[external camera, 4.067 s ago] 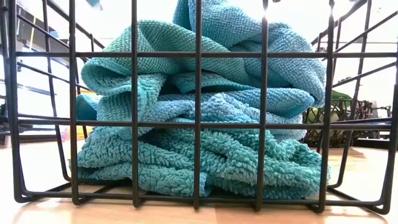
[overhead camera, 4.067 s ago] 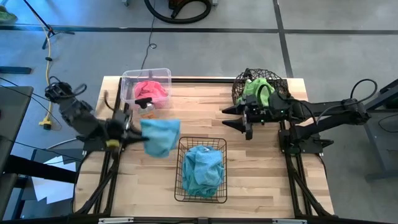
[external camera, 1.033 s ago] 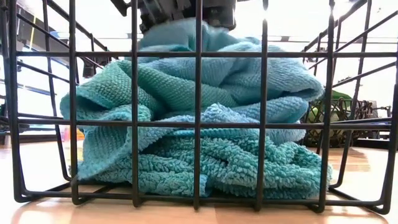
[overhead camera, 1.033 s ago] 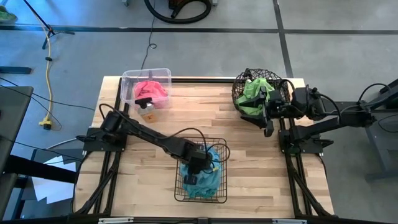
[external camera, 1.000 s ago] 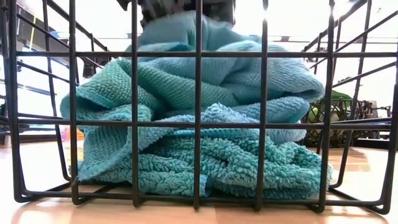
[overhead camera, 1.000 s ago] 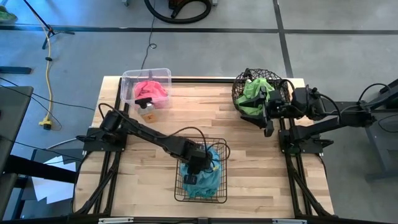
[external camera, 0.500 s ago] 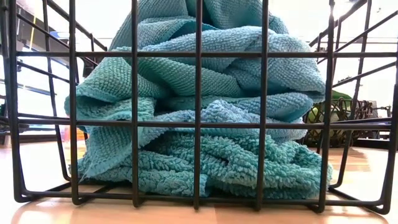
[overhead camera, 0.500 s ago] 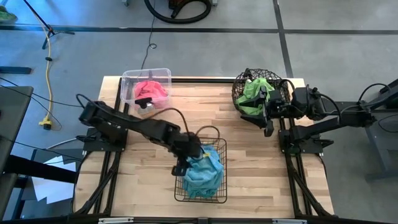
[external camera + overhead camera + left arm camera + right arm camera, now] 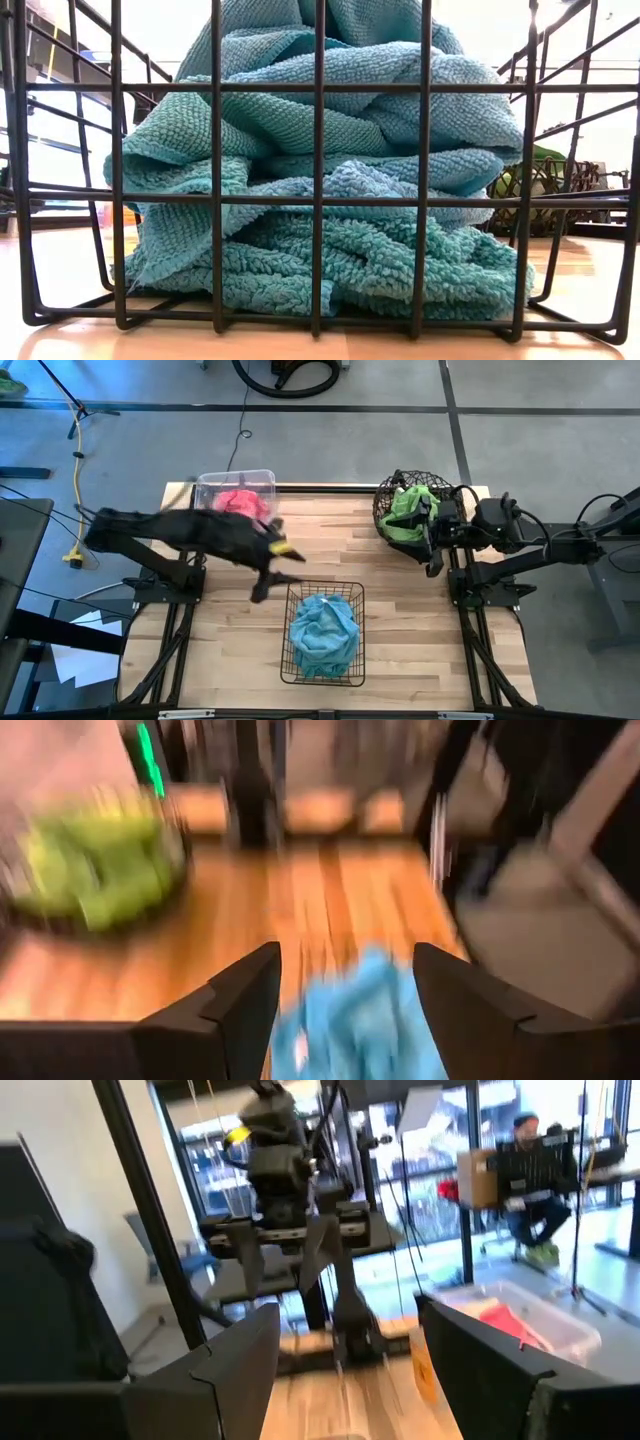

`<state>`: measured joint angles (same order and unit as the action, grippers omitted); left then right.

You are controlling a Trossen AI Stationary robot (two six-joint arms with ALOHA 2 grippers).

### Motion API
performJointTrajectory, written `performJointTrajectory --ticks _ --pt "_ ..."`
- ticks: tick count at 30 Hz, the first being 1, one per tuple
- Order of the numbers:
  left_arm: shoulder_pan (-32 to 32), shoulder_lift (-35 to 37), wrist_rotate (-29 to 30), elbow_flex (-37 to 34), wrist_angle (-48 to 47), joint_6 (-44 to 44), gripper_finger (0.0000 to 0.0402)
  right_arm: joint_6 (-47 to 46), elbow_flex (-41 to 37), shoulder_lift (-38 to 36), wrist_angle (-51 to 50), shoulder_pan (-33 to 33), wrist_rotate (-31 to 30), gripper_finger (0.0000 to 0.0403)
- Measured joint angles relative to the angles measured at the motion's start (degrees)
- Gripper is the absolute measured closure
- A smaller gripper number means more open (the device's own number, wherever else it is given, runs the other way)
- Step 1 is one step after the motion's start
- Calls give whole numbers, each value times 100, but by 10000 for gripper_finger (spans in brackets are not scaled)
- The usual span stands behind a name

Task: Sort microfiber towel by color & place in baskets
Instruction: Return to Home Position

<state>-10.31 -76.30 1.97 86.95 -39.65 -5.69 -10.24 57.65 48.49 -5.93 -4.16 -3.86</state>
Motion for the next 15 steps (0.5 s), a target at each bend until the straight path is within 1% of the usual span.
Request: performJointTrajectory --ticks 4,7,11,15 --pt "151 770 56 -600 1585 228 192 2 0 25 526 0 3 157" --pt "285 1255 91 -1217 2484 344 193 20 2 89 805 0 4 157" --pt "503 1721 169 -2034 3370 296 193 201 2 260 939 0 -27 157" --pt "680 2006 175 -2658 4027 112 193 540 2 491 961 0 -248 157"
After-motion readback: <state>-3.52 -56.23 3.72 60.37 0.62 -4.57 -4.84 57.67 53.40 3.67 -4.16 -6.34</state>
